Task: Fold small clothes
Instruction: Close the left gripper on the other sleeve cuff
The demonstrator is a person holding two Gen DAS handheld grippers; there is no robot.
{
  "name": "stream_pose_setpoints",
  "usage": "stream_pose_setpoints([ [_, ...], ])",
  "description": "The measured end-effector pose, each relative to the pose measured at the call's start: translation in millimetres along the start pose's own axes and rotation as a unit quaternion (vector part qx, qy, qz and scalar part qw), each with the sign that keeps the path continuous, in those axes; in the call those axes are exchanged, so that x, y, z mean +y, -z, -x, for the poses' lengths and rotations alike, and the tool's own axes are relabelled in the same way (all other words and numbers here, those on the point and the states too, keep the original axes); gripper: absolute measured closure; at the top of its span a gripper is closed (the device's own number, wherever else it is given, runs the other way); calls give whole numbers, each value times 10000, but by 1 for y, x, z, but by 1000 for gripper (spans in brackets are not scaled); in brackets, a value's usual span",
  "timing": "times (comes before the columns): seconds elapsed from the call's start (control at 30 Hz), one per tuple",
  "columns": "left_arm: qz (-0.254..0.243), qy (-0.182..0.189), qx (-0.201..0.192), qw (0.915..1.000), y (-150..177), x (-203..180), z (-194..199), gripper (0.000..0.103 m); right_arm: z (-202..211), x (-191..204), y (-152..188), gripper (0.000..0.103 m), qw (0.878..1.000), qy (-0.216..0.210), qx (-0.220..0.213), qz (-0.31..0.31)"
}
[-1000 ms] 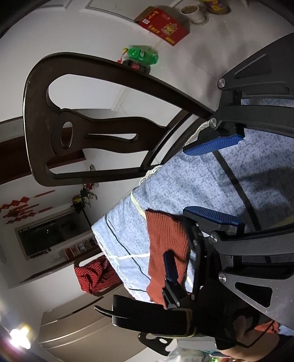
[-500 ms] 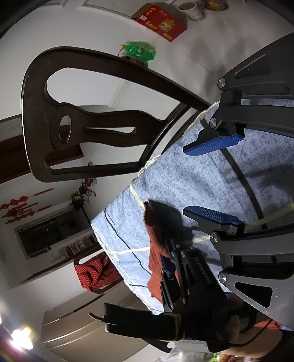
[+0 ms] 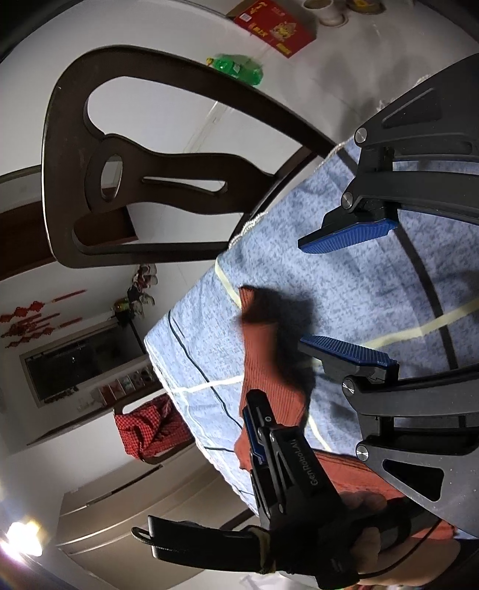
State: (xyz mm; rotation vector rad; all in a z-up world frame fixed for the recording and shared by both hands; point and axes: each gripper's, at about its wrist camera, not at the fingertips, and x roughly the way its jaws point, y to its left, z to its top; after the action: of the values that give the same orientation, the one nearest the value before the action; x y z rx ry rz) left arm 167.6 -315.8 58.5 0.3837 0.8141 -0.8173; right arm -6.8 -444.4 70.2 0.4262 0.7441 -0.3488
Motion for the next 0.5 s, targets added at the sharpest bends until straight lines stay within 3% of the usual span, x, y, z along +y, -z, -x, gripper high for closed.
stream_pose_setpoints([
  [0.13,-18,255,8,9997,1,-5,-2,83,-2,-1,2,55,10000,28,23,-56],
  [0.2,-113,588,6,9982,3,-10,-1,81,0,-5,3,55,9999,26,13,-128],
  [0.27,-290,792,78,9964,5,-18,-1,67,2,-12,4,55,9998,29,19,-198],
  [0.4,-460,968,140,9941,7,-31,-6,58,7,-22,6,55,9994,72,-1,-336],
  [0.5,-563,956,197,9936,6,-43,-13,46,12,-28,8,55,9991,85,-36,-413],
])
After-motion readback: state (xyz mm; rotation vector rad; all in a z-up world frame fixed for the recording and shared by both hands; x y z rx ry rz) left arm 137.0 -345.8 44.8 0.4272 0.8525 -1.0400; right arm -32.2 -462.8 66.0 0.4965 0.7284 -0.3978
